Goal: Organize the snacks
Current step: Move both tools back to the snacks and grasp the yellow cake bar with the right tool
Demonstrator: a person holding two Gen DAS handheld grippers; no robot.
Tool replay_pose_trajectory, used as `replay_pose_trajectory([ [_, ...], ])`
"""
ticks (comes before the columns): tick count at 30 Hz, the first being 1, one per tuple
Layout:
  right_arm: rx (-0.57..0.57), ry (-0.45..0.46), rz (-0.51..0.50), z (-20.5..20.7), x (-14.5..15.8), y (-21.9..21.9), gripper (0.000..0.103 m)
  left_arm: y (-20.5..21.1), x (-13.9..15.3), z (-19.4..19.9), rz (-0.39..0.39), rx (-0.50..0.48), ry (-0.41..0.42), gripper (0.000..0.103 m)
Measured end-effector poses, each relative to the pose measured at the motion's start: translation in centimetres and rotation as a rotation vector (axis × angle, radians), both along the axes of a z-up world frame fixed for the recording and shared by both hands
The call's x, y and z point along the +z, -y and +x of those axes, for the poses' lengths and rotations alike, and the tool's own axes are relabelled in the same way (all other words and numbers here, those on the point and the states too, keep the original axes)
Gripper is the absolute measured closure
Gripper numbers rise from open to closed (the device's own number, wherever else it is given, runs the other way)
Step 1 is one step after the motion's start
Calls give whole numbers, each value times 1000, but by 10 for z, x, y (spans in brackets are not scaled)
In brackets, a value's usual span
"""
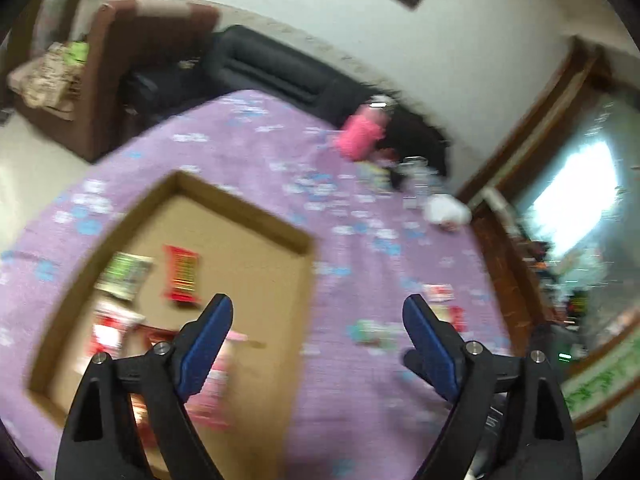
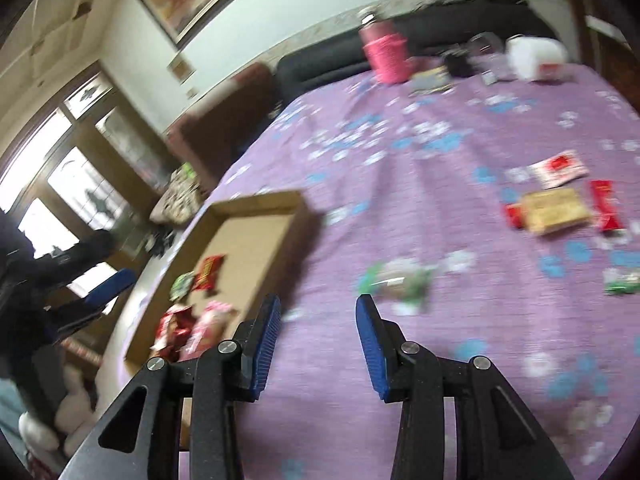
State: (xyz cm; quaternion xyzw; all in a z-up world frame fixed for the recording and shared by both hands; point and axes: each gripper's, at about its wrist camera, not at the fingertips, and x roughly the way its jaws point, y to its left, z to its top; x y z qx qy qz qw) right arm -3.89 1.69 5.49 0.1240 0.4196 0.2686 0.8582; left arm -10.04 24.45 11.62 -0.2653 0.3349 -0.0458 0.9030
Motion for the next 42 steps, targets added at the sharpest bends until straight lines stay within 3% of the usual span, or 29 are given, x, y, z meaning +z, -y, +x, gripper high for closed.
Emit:
replay_pose_trajectory([
  [4, -99, 110, -53, -11, 16, 33, 60, 35, -2, -4, -79, -120, 90, 17],
  [6, -150, 168, -72, -15, 22, 51, 48, 52, -10, 1, -91, -172, 58, 17],
  [9, -224, 215, -60, -18, 23, 77, 40, 80, -23, 7, -82, -256, 0, 17],
  [14, -243, 159, -63, -15, 18, 98, 40, 113, -31, 1, 11, -296, -21, 17],
  [19, -238, 38, -16, 6, 5, 124, 40, 132, -38, -3, 65, -325, -43, 17],
  [26, -292, -51, 57, 73, -3, 177, 40, 143, -52, -14, 56, -370, -63, 17],
  [30, -237, -95, 50, 106, -8, 170, 40, 146, -62, -10, 15, -405, -96, 17],
  [34, -205, -144, 69, 136, -18, 157, 40, 147, -62, -12, 29, -386, -103, 17],
  [39, -166, -156, 14, 167, -34, 137, 40, 139, -64, -11, 27, -353, -116, 17],
  [42, -117, -217, -3, 177, -46, 127, 40, 132, -68, -9, 8, -334, -134, 17],
])
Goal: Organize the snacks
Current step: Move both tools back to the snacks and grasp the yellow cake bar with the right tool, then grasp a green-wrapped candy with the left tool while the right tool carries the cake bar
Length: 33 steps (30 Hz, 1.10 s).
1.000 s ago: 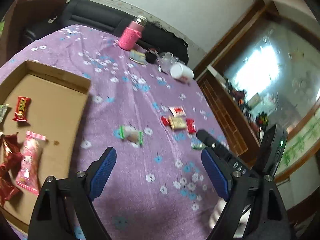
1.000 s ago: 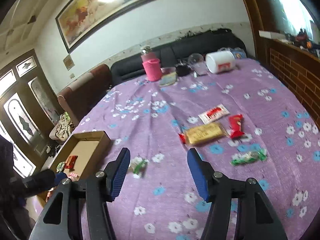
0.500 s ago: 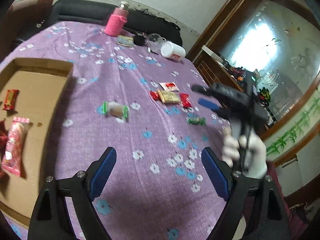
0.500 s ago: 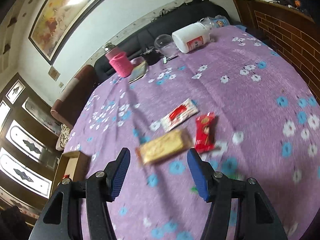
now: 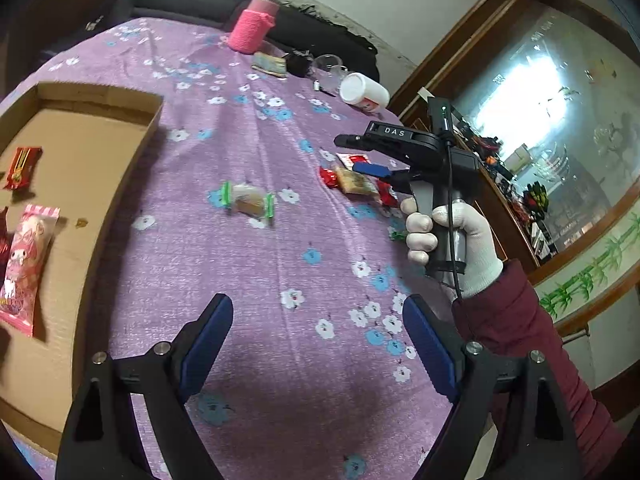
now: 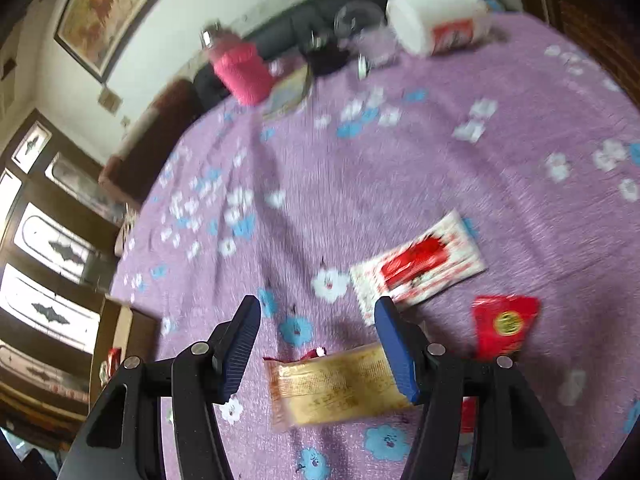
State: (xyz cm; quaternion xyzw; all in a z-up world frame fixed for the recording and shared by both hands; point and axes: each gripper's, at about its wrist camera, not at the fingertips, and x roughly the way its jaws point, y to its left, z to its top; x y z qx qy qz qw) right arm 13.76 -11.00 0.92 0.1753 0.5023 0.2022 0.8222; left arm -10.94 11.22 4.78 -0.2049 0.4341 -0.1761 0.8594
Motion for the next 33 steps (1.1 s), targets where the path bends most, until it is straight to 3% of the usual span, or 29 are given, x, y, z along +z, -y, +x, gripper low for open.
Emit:
replay_pose_trajectory([
  [8, 152, -106, 140, -60, 0, 9, 40, -11, -4, 3, -13, 6, -8, 17],
  [14, -44, -30, 85, -105, 12, 48, 40, -2, -12, 10, -17, -17, -30, 17],
  [17, -99, 6, -37, -104, 11, 37, 40, 5, -14, 10, -2, -29, -33, 17],
  [21, -142, 47, -182, -89, 6, 12, 40, 13, -7, 6, 95, -33, 4, 17],
  [24, -176, 65, -236, -82, 0, 5, 40, 18, 5, 7, 238, -43, 55, 17],
  [25, -182, 72, -258, -81, 0, 3, 44, 19, 8, 10, 281, -48, 65, 17],
  [26, -189, 85, -289, -81, -1, 1, 62, 20, 10, 15, 320, -56, 70, 17],
  [28, -183, 105, -313, -81, -1, 1, 64, 22, 11, 31, 373, -77, 59, 17],
  [33, -176, 114, -218, -83, -2, 13, 81, 29, 1, 69, 444, -117, 39, 17],
])
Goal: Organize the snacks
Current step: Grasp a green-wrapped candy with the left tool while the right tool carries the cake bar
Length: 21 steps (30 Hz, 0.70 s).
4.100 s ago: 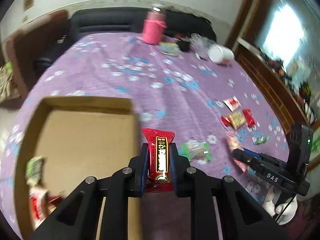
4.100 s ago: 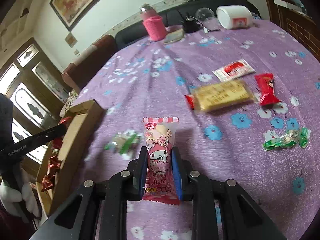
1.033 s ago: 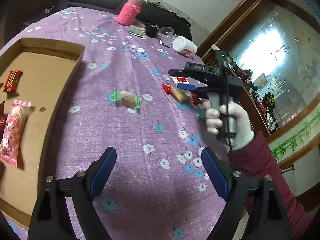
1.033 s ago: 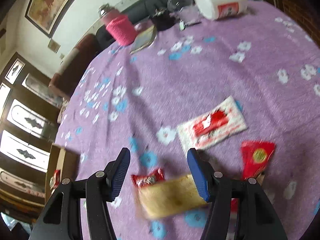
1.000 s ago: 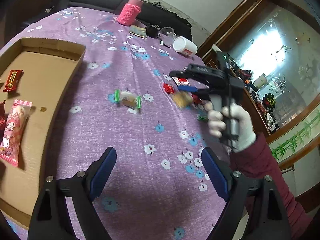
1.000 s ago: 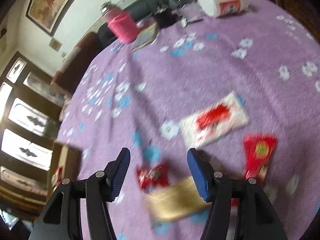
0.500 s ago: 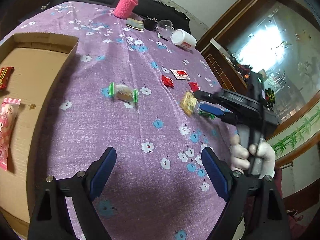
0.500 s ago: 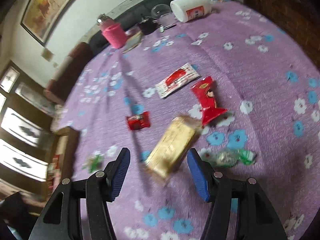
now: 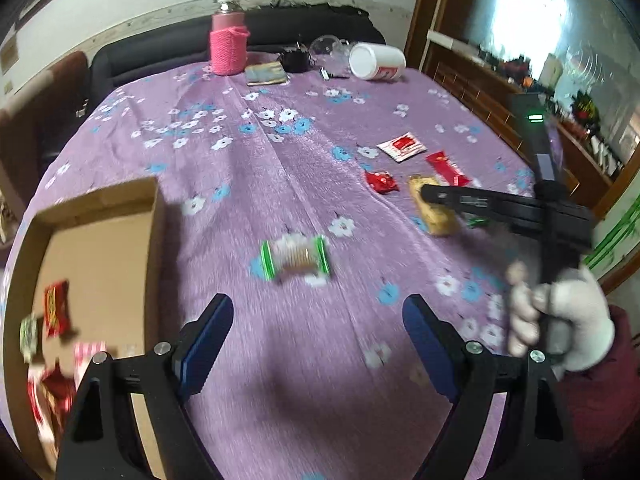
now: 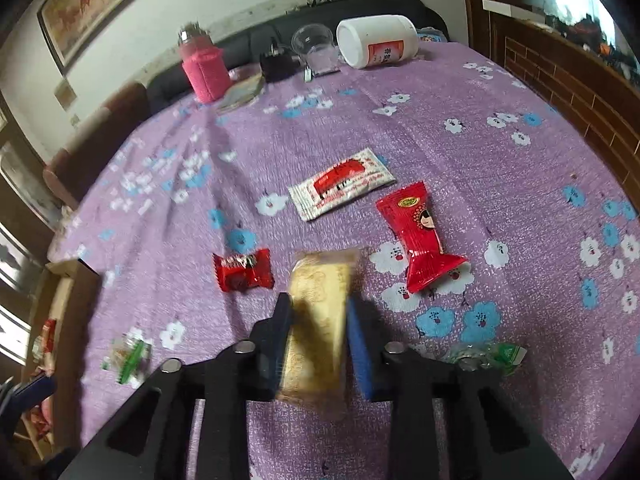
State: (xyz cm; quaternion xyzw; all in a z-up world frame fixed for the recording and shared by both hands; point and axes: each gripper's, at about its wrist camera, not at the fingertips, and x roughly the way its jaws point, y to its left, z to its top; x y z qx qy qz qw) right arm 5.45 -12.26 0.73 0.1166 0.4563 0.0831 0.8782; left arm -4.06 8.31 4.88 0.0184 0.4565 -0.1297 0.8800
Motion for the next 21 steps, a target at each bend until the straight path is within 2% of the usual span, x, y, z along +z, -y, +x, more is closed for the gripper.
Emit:
replay_pose_trajectory([
  [2, 4, -7, 48, 0, 0, 6, 83, 6, -7, 16, 24, -37, -12, 17],
  [9, 51, -15, 85, 2, -4, 2, 80, 24, -33, 59, 133, -78, -56, 17],
  [10, 59, -13, 80, 2, -4, 1, 77, 26, -37, 62, 144, -82, -64, 17],
  [12, 80, -8, 81, 1, -3, -3, 63, 29, -44, 63, 147, -107, -83, 18],
  [14, 105, -1, 72, -1, -2, -10, 52, 34, -49, 59, 147, -142, -81, 37],
  [15, 113, 3, 60, -1, -1, -12, 50, 35, -48, 57, 141, -152, -73, 45],
  [16, 120, 9, 36, -3, -1, -17, 48, 35, -47, 55, 134, -154, -66, 62],
  [18, 134, 33, -47, -7, -2, -28, 48, 33, -42, 54, 121, -147, -53, 70],
  [20, 144, 45, -109, -9, -3, -36, 49, 32, -38, 51, 109, -136, -34, 72],
  [21, 141, 45, -135, -10, -3, -38, 65, 32, -37, 50, 107, -132, -29, 73],
])
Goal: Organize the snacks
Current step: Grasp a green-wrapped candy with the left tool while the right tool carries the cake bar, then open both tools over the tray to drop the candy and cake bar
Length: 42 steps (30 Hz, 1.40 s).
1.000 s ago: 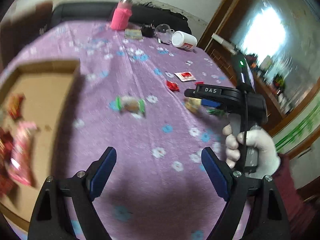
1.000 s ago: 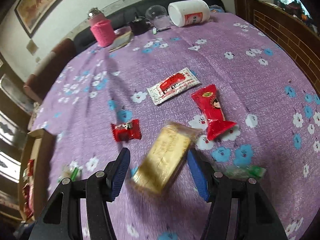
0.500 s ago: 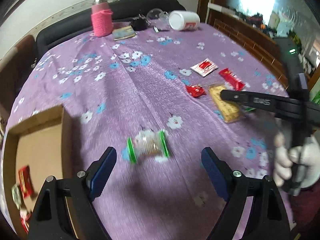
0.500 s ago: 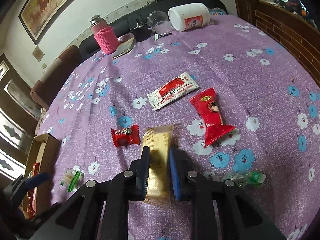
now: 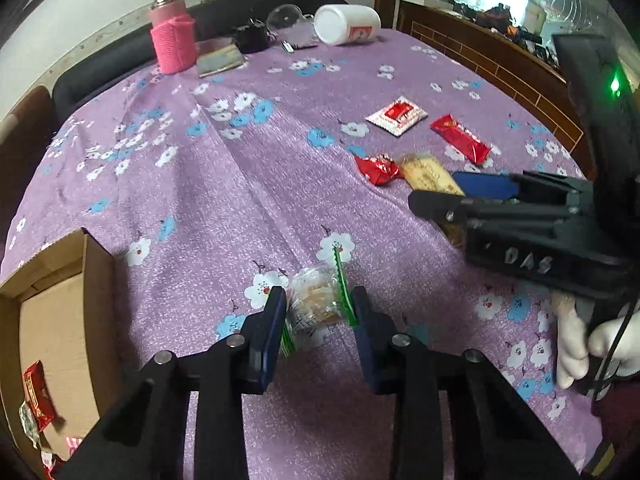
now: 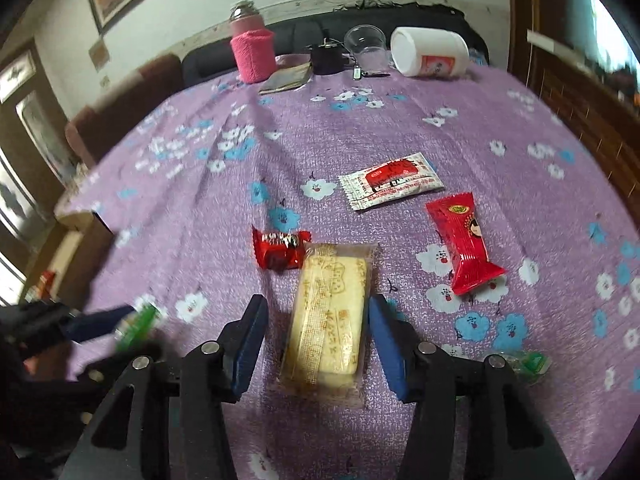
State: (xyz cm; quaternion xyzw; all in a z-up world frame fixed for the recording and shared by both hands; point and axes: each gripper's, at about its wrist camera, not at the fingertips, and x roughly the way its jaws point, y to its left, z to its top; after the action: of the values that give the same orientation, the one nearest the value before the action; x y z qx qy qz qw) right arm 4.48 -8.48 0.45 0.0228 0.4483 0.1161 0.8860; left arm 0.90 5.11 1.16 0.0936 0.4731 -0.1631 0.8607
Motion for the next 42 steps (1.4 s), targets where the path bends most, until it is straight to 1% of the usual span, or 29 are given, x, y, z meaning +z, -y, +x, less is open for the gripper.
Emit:
replay_pose_trajectory([
  [1, -13, 0, -16, 0, 0, 1, 68, -1, 2, -1, -4, 5, 6, 73],
  [4, -16, -21, 41, 1, 0, 10, 68, -5, 7, -6, -31, 20, 18, 76],
  [6, -22, -28, 74, 1, 0, 14, 68, -10, 13, -13, -67, 29, 20, 77],
  [8, -19, -37, 129, 0, 0, 18, 68, -18, 19, -22, -102, 43, 28, 81],
  [10, -19, -36, 174, -2, 2, 20, 68, -28, 26, -30, -139, 61, 37, 81],
  [13, 0, -3, 247, -8, 10, 22, 68, -48, 39, -44, -212, 94, 58, 81],
  [16, 6, 37, 277, -17, 20, 22, 68, -73, 53, -58, -281, 140, 79, 81],
  [19, 21, 47, 314, -28, 25, 18, 68, -103, 64, -67, -342, 202, 97, 81],
  [22, 64, 38, 347, -40, 31, 6, 68, -134, 70, -70, -354, 281, 123, 81],
  [27, 183, 19, 371, -52, 45, -42, 67, -184, 71, -68, -396, 402, 126, 81],
  [31, 293, -10, 385, -57, 54, -91, 67, -211, 65, -60, -408, 456, 110, 81],
  [34, 365, -28, 376, -60, 58, -131, 67, -227, 54, -50, -416, 498, 87, 81],
  [38, 427, -47, 342, -57, 56, -179, 67, -249, 36, -40, -432, 557, 47, 81],
  [42, 462, -79, 292, -49, 43, -223, 67, -264, 26, -43, -451, 591, 24, 81],
])
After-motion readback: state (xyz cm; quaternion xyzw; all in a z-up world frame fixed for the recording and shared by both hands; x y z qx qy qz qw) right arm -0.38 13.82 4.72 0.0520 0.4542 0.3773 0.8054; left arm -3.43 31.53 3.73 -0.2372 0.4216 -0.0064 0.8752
